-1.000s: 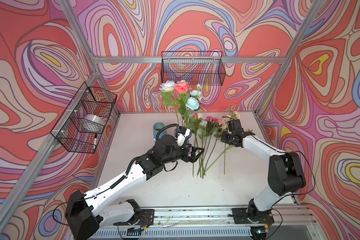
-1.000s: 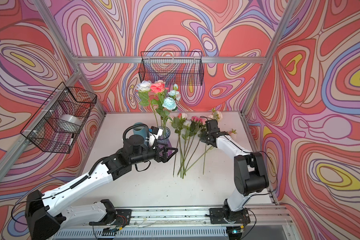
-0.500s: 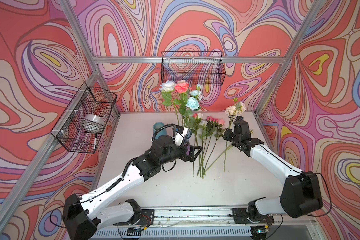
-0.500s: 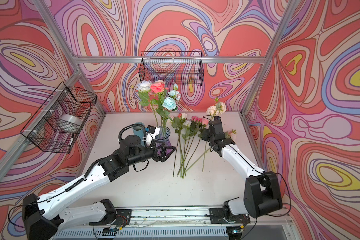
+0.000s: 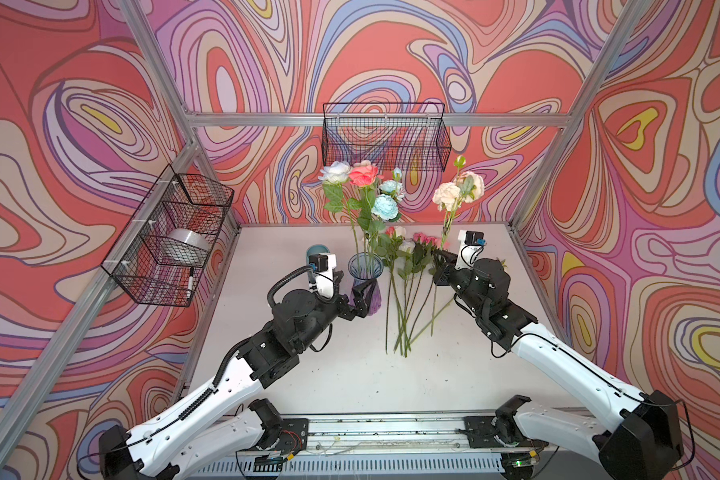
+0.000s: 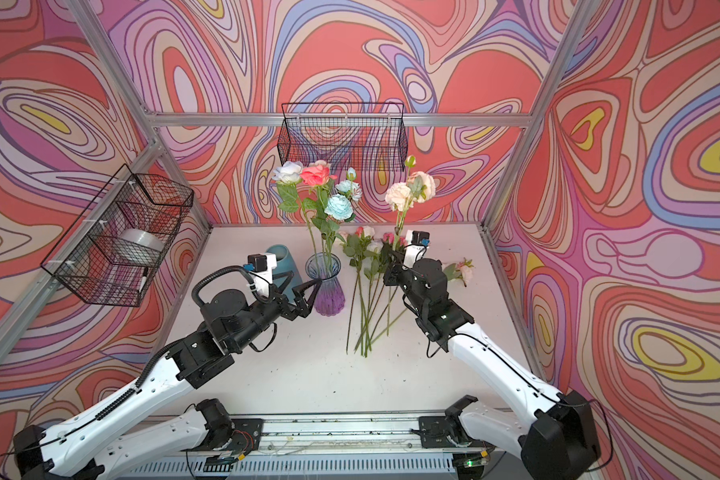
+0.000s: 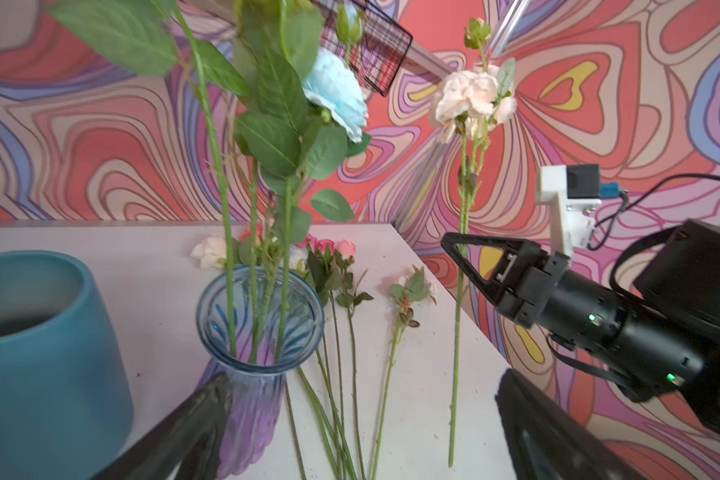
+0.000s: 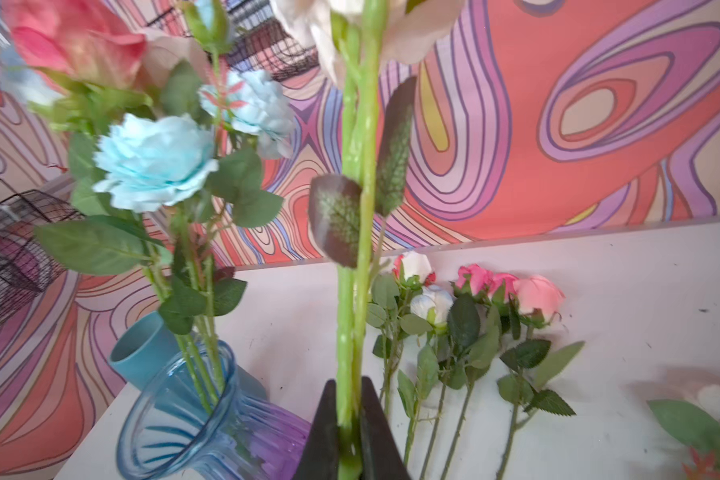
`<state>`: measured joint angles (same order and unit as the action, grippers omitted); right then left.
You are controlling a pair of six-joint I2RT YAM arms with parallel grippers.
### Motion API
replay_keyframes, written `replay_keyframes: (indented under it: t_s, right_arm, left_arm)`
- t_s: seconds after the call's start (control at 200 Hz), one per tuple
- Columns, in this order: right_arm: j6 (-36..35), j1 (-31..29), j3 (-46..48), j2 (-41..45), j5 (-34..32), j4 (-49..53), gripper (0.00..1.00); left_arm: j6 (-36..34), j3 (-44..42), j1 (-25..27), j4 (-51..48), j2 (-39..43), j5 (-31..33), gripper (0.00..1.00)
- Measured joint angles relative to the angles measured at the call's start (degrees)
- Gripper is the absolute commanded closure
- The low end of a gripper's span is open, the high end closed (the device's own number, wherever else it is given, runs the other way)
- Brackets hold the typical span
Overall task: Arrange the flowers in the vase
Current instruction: 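Carry the peach rose over the purple vase while the left arm draws back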
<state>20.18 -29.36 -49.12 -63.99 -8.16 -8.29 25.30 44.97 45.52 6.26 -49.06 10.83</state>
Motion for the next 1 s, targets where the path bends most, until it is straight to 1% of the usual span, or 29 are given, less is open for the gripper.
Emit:
replay_keyframes:
  t_s: [0.12,0.25,0.411,0.501,0.656,1.001]
  right_arm:
    - [-1.6,-2.6,-3.1,0.0,0.0,-0.8,0.99]
    - [-3.1,-4.1,-7.2,-1.1,0.0,-2.4,0.99]
    - [-4.7,-5.3,-12.6,-5.3,0.1,-5.2,0.99]
    - [-5.5,-6.1,-15.2,-8.3,0.5,-6.1,0.99]
    - [-7.2,-7.8,-19.3,-13.1,1.1,-7.1,1.0]
    - [-10.1,-9.8,-29.3,-20.0,2.6,-11.4,1.0]
  left_arm:
    - [-0.8,-2.4,0.0,2.6,3.3,8.3,0.0]
    - [-1.1,-4.0,0.0,3.7,5.3,17.7,0.0]
    - [-0.8,-4.0,-0.1,3.1,5.4,30.6,0.0]
    - [-0.8,-4.0,-0.3,2.8,5.4,35.0,0.0]
    - [-0.6,-4.0,-0.9,2.6,5.4,37.5,0.0]
    - [1.2,-4.0,-3.0,1.4,4.0,36.9,0.0]
